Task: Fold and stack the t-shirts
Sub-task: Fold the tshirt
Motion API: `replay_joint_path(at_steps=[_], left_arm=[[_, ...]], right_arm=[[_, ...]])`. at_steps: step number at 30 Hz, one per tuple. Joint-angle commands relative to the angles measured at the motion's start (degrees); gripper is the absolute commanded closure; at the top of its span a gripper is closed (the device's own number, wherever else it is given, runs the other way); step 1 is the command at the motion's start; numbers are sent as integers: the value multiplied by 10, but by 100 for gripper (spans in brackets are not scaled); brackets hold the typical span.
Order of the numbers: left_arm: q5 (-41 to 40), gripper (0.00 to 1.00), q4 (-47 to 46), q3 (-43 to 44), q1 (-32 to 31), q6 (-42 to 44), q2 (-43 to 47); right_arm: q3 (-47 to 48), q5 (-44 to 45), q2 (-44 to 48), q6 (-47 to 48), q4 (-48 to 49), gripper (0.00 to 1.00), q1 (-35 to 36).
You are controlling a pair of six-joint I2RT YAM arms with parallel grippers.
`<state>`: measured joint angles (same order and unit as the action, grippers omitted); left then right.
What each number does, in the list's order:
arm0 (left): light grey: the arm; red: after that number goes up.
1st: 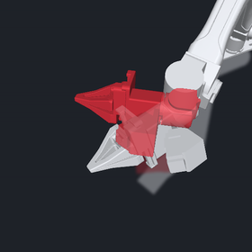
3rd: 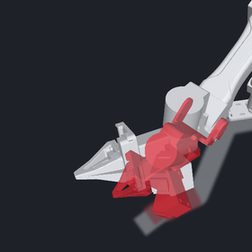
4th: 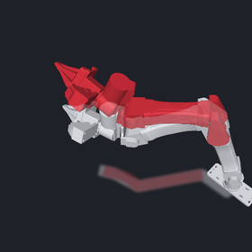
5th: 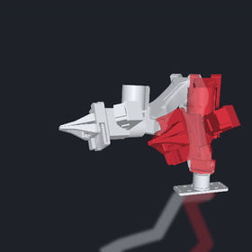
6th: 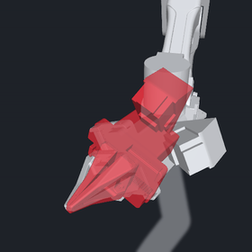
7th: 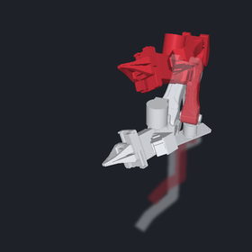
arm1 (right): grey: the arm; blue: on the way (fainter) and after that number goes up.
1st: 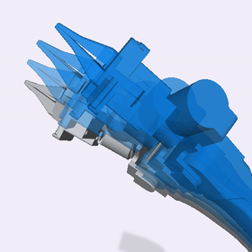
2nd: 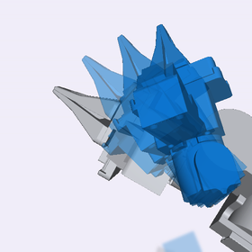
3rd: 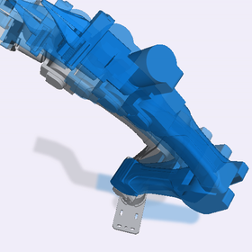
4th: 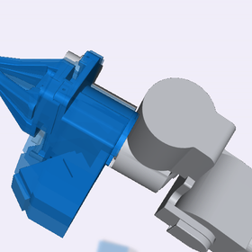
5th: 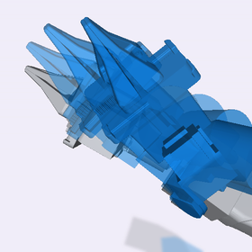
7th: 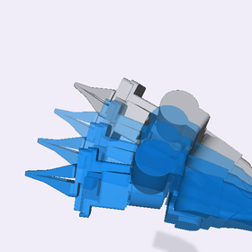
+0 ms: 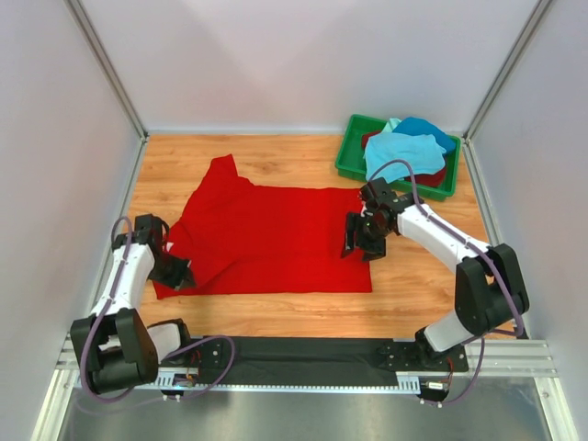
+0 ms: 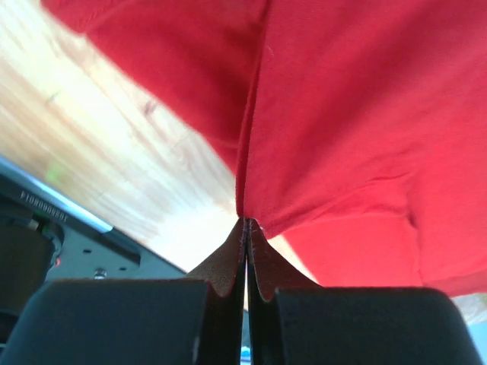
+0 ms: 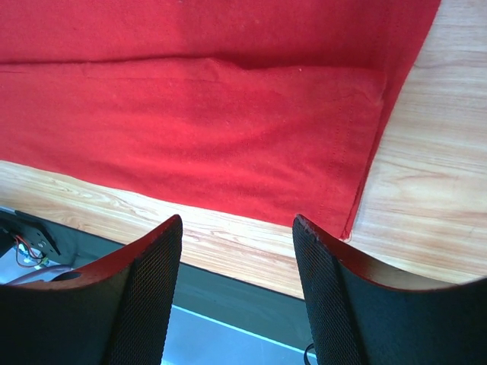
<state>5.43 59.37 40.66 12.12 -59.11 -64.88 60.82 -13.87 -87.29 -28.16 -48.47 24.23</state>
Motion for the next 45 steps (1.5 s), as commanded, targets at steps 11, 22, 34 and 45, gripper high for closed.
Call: replay_joint_path(at_steps=[11, 22, 34, 45], left_arm=[[-17, 100, 31, 10, -79, -90, -22], [-53, 79, 63, 89, -118, -58, -77], [-266, 46, 113, 216, -117, 173, 25], [-250, 55, 72, 227, -117, 227, 36]], right_arm=[[41, -25, -39, -3, 44, 38, 35], [54, -95, -84, 1, 117, 36, 74], [184, -159, -235, -267, 417, 44, 280], [194, -93, -332, -417, 533, 67, 359]])
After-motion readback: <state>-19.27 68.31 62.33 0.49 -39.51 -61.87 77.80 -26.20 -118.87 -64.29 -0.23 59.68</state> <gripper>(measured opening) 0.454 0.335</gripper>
